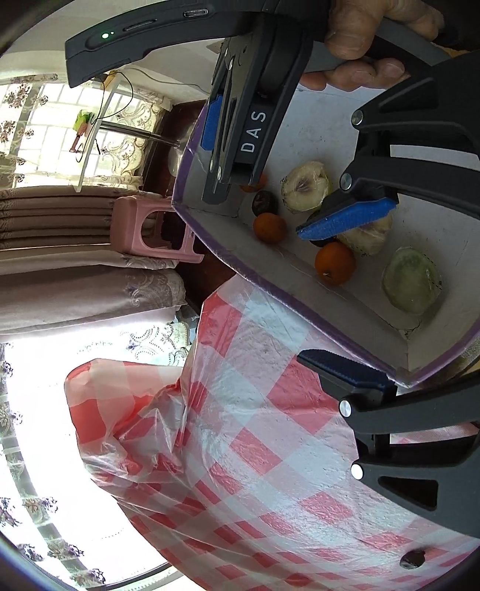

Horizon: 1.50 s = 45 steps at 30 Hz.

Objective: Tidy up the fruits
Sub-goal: 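Move both open tools back to the remaining fruits on the table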

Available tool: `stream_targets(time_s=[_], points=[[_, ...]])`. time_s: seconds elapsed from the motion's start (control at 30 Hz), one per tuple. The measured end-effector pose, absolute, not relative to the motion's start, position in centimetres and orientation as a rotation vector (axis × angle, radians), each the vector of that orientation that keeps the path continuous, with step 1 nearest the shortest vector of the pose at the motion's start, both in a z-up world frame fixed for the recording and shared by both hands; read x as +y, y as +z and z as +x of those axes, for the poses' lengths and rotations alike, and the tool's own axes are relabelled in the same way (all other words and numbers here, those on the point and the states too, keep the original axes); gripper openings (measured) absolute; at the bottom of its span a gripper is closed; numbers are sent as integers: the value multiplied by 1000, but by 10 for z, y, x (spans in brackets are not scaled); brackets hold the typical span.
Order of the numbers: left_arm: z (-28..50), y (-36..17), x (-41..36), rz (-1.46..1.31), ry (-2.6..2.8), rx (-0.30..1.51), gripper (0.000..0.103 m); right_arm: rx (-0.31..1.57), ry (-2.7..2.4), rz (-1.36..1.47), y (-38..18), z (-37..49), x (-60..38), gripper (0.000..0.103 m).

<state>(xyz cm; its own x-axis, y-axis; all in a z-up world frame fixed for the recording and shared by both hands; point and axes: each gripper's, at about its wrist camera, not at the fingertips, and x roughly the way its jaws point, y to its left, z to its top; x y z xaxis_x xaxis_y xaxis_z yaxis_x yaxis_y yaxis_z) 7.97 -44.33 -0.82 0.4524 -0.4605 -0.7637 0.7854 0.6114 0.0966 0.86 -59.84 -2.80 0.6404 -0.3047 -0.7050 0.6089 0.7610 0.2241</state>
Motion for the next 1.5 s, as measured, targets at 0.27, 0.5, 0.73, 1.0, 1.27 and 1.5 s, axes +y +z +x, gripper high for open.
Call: stream_targets(time_s=[0.27, 0.5, 0.73, 1.0, 1.27, 1.5], points=[[79, 9, -398, 390, -768, 747, 74, 694, -481, 427, -14, 16, -569, 70], [84, 19, -345, 297, -696, 754, 77, 689, -388, 383, -2, 25, -534, 71], [85, 25, -296, 243, -618, 752, 78, 697, -342, 321, 6, 35, -501, 72], [86, 27, -240, 163, -556, 769, 79, 714, -272, 274, 9, 43, -469, 74], [93, 25, -160, 79, -395, 801, 86, 724, -210, 233, 10, 54, -437, 85], [98, 6, -104, 20, -299, 892, 86, 743, -148, 201, 8, 62, -407, 85]])
